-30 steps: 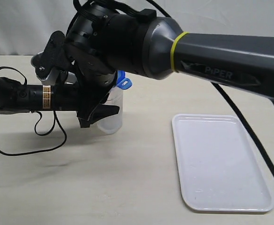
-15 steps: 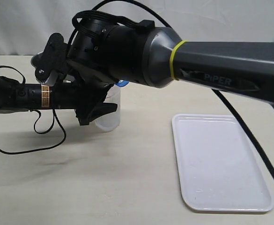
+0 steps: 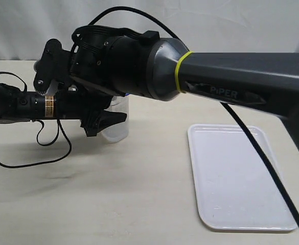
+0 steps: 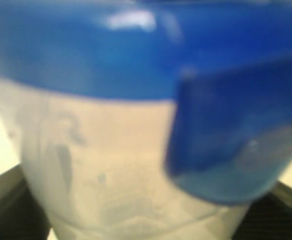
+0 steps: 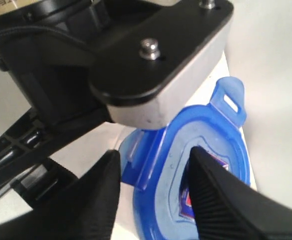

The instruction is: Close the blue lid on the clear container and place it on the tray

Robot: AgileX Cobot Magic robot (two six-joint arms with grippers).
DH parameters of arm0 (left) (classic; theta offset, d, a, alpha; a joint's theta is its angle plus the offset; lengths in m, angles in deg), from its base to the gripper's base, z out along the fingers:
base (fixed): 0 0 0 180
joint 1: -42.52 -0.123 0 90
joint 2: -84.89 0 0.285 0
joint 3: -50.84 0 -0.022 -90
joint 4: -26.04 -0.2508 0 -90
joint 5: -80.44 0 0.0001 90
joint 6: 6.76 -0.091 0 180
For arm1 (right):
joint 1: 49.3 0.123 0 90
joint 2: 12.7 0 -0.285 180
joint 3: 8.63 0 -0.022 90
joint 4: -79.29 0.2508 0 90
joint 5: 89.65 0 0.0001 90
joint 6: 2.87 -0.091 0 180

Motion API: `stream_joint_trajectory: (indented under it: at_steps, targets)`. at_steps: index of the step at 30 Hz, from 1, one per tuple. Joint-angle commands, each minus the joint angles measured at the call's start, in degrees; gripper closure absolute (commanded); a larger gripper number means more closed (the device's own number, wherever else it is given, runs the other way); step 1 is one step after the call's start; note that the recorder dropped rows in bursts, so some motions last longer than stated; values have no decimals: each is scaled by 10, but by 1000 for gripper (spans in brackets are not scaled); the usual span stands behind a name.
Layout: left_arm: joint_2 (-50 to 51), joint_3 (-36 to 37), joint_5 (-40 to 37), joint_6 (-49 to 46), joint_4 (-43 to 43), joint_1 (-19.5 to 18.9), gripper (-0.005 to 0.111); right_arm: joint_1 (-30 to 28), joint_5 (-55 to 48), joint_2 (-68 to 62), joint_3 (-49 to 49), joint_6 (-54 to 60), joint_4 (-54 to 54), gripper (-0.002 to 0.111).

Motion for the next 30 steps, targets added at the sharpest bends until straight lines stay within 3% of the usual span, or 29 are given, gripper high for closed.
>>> stream_joint_trajectory:
  at_steps: [1, 4, 8, 11, 23, 30]
  targets:
    - [5, 8, -2, 2, -50, 3, 107, -15, -86, -59, 29, -11, 67, 81]
    - [5, 8, -2, 2, -50, 3, 107, -15, -96, -49, 28, 7, 67, 77]
    - [5, 8, -2, 2, -50, 3, 107, -15, -98, -22, 28, 25, 76, 61]
    - [5, 8, -2, 2, -50, 3, 107, -15, -97, 1, 28, 33, 80, 55]
    - [5, 8, 22, -37, -91, 1, 107, -15, -74, 131, 28, 32, 141, 55]
    - [5, 8, 78, -46, -94, -26, 107, -42, -64, 216, 28, -77, 211, 55]
